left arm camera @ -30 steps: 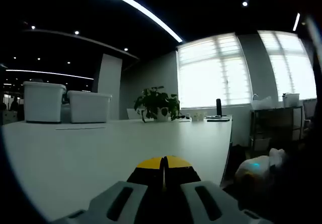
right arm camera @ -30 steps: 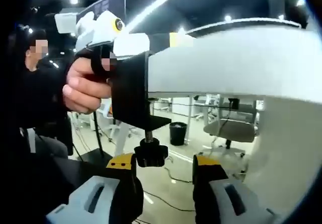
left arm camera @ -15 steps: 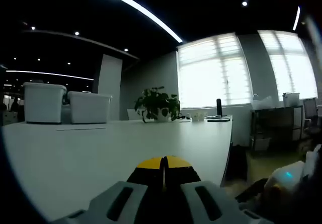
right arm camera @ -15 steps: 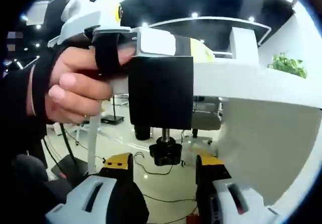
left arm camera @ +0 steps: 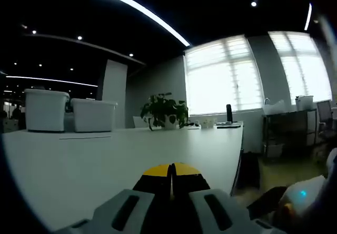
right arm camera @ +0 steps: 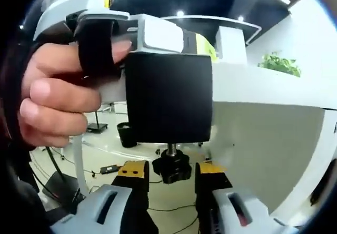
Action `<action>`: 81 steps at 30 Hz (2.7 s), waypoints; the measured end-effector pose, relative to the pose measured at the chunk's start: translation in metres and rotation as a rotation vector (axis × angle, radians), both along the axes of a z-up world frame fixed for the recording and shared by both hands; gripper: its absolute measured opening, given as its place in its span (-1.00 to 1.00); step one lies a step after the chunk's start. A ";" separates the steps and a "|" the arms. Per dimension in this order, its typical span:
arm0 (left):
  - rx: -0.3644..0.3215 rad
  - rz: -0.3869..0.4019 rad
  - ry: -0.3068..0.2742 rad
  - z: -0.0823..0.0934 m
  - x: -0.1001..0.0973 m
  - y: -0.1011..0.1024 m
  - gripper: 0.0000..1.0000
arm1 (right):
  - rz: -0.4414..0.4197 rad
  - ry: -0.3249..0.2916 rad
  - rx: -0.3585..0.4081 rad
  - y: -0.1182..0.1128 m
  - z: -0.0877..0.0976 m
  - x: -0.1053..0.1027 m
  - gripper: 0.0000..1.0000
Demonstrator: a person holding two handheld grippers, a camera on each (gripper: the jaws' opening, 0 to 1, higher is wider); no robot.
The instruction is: Clamp the fixed fixture on the desktop, loosen the retaining clip, secure it to the edge of the desk, and tighten the retaining clip.
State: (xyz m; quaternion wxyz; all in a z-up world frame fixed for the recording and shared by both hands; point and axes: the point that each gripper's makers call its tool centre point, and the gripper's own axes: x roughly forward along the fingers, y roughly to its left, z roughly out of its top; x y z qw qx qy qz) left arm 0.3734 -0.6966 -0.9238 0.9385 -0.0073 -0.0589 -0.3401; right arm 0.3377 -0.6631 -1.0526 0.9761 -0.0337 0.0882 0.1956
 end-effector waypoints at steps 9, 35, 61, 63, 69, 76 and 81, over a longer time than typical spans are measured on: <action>0.002 -0.003 0.007 0.000 -0.001 0.000 -0.97 | -0.023 0.015 -0.049 0.000 -0.001 0.007 -0.49; 0.001 -0.007 0.026 -0.002 0.003 0.000 -0.97 | 0.808 0.045 0.136 0.018 0.001 -0.015 -0.55; 0.001 0.000 0.024 -0.002 0.003 -0.001 -0.97 | 0.247 0.056 0.013 -0.010 -0.007 -0.005 -0.24; 0.001 0.000 0.025 -0.002 0.002 -0.001 -0.97 | 0.204 0.057 0.031 -0.004 -0.005 -0.008 -0.18; 0.001 -0.004 0.018 -0.001 0.000 -0.001 -0.97 | 0.060 0.010 -0.046 0.000 0.000 0.001 -0.15; 0.005 -0.006 0.008 -0.001 -0.001 -0.001 -0.97 | 0.007 -0.003 -0.053 -0.002 0.002 0.003 -0.52; 0.003 -0.003 0.016 -0.001 0.000 0.000 -0.97 | 0.045 0.006 -0.021 -0.001 0.003 0.003 -0.54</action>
